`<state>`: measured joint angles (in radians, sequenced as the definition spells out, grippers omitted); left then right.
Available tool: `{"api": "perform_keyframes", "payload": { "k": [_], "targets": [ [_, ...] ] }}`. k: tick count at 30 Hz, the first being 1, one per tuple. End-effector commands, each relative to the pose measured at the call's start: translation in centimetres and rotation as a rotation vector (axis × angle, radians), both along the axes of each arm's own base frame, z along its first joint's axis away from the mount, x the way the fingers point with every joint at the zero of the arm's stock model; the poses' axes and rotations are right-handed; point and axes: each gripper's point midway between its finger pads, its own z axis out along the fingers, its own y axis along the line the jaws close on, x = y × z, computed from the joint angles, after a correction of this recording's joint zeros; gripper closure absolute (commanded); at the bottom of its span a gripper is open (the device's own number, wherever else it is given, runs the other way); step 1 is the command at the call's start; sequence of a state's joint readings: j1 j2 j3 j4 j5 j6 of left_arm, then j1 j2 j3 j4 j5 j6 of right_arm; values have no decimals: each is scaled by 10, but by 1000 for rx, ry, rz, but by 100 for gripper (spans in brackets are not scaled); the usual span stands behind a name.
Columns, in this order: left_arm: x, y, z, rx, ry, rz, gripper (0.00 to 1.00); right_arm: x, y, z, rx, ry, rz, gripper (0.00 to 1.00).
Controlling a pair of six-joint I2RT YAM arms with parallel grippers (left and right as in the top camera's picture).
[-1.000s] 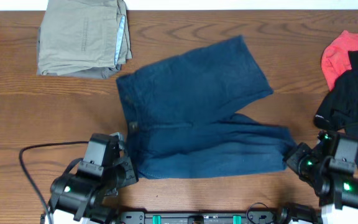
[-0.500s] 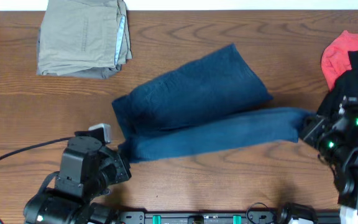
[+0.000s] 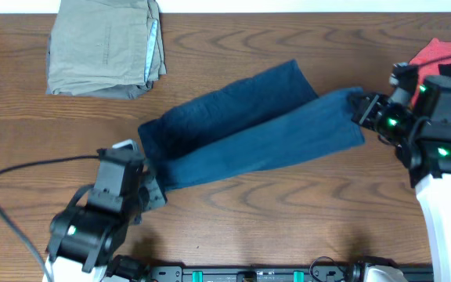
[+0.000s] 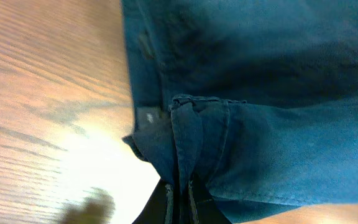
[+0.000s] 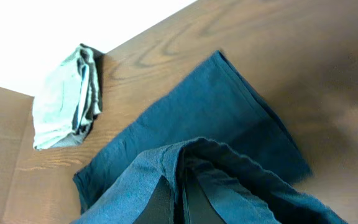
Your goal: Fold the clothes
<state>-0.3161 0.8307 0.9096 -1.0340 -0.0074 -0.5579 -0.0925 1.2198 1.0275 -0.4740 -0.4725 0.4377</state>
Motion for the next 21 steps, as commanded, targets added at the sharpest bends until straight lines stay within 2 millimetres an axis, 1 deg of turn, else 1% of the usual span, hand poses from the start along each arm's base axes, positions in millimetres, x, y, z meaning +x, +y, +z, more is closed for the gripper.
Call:
{"api": "perform_keyframes", "payload": {
  "k": [1, 5, 9, 11, 13, 16, 21],
  "targets": [
    [18, 27, -3, 149, -14, 97, 94, 23, -4, -1, -40, -24, -61, 99],
    [40, 26, -13, 185, -6, 114, 94, 46, 5, -6, -49, -70, -44, 99],
    [65, 25, -26, 224, -3, 131, 94, 65, 6, -18, -57, -85, -48, 99],
    [76, 23, -33, 230, -3, 136, 94, 71, 6, -26, -57, -80, -48, 99],
    [89, 20, -41, 232, -4, 136, 94, 79, 6, -38, -57, -65, -47, 99],
    [104, 20, -52, 239, -1, 151, 94, 85, 7, -56, -58, -34, -42, 99],
    [119, 25, -72, 247, 22, 175, 94, 95, 13, -74, -69, -30, -23, 99]
  ]
}}
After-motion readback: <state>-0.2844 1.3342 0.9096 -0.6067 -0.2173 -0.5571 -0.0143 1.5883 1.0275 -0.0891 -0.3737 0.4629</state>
